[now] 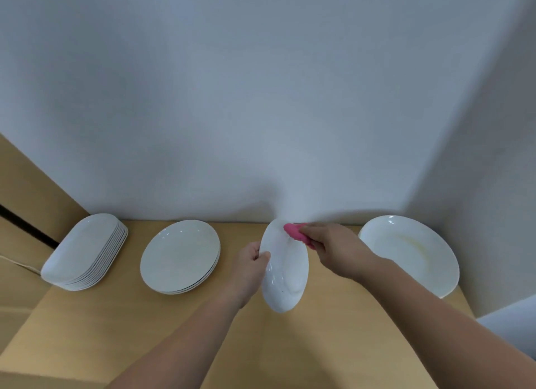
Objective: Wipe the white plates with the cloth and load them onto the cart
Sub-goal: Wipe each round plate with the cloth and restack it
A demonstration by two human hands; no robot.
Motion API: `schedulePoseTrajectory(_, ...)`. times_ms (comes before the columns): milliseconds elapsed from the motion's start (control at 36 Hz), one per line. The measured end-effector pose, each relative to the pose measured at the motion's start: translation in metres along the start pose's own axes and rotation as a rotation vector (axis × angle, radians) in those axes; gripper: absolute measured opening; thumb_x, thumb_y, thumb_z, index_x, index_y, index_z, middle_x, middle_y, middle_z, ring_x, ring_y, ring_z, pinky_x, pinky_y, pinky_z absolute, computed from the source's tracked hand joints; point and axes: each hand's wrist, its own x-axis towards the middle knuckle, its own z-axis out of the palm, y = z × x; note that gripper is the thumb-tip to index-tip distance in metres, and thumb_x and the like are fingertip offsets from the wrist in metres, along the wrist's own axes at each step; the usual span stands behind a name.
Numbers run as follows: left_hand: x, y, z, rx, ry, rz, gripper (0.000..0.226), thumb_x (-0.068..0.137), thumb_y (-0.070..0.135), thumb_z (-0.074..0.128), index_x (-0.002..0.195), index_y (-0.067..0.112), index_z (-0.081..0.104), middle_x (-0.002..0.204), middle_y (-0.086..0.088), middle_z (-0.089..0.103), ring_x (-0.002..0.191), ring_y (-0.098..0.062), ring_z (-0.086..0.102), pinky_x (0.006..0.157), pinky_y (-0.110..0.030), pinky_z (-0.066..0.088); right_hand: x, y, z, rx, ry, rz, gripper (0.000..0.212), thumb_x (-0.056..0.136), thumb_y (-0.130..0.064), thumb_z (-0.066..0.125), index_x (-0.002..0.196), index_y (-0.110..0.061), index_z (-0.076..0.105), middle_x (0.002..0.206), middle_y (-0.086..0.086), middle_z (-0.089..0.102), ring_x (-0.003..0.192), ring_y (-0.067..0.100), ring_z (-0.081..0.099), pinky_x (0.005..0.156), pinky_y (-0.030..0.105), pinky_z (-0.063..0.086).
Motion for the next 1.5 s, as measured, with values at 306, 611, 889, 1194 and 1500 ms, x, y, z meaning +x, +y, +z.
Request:
schedulePoseTrajectory(306, 0.004, -0.003, -0.019, -0.068, -0.145, -0.002, 0.050, 0.067, 0.010, 0.055, 0.116, 0.004, 0.061, 0.109, -0.021, 0.069, 0.107, -0.040, 0.063, 0.090, -0.051, 0.049, 0.045, -0.008, 0.051, -0.350, -0.072, -0.139, 0.061, 0.081, 0.004, 0.046, 0.139, -0.016, 0.048, 0.140, 0.003, 0.051, 0.125, 0.026, 0.048, 0.092, 0.035, 0.042)
schedulePoseTrajectory(611, 0.011, -0.024, -0.035, 0.026, -0.056, -0.043, 0.029, 0.088, -0.002, 0.056, 0.092, 0.027, 0.058, 0.086, 0.007, 0.065, 0.077, -0.007, 0.060, 0.064, -0.022, 0.047, 0.073, 0.006, 0.086, -0.175, -0.289, -0.085, 0.078, 0.085, 0.004, 0.035, 0.153, -0.029, 0.017, 0.161, -0.010, 0.004, 0.148, 0.009, -0.006, 0.121, 0.033, 0.003)
schedulePoseTrajectory(889, 0.010, -0.038, -0.041, -0.005, -0.031, -0.104, 0.034, 0.082, 0.012, 0.061, 0.115, 0.006, 0.063, 0.110, -0.012, 0.070, 0.104, -0.030, 0.065, 0.090, -0.054, 0.053, 0.098, 0.035, 0.097, 0.074, -0.275, 0.245, 0.072, 0.089, -0.001, 0.034, 0.147, -0.043, 0.029, 0.152, -0.021, 0.031, 0.138, 0.009, 0.033, 0.103, 0.018, 0.026)
schedulePoseTrajectory(1194, 0.008, -0.060, -0.037, -0.140, 0.053, -0.193, 0.023, 0.089, 0.004, 0.061, 0.108, 0.016, 0.063, 0.105, -0.001, 0.073, 0.101, -0.024, 0.067, 0.086, -0.048, 0.057, 0.060, 0.062, 0.113, 0.376, -0.201, 0.450, 0.064, 0.095, -0.007, 0.029, 0.145, -0.047, 0.031, 0.137, -0.036, 0.031, 0.133, -0.005, 0.027, 0.105, 0.013, 0.014)
schedulePoseTrajectory(1500, -0.004, -0.067, -0.019, -0.237, 0.135, -0.250, 0.019, 0.090, 0.004, 0.061, 0.101, 0.019, 0.059, 0.106, -0.003, 0.070, 0.101, -0.023, 0.066, 0.091, -0.051, 0.054, 0.012, 0.061, 0.118, 0.588, -0.125, 0.560, 0.060, 0.099, -0.003, 0.029, 0.149, -0.036, 0.028, 0.155, -0.018, 0.023, 0.146, 0.005, 0.013, 0.119, 0.026, 0.007)
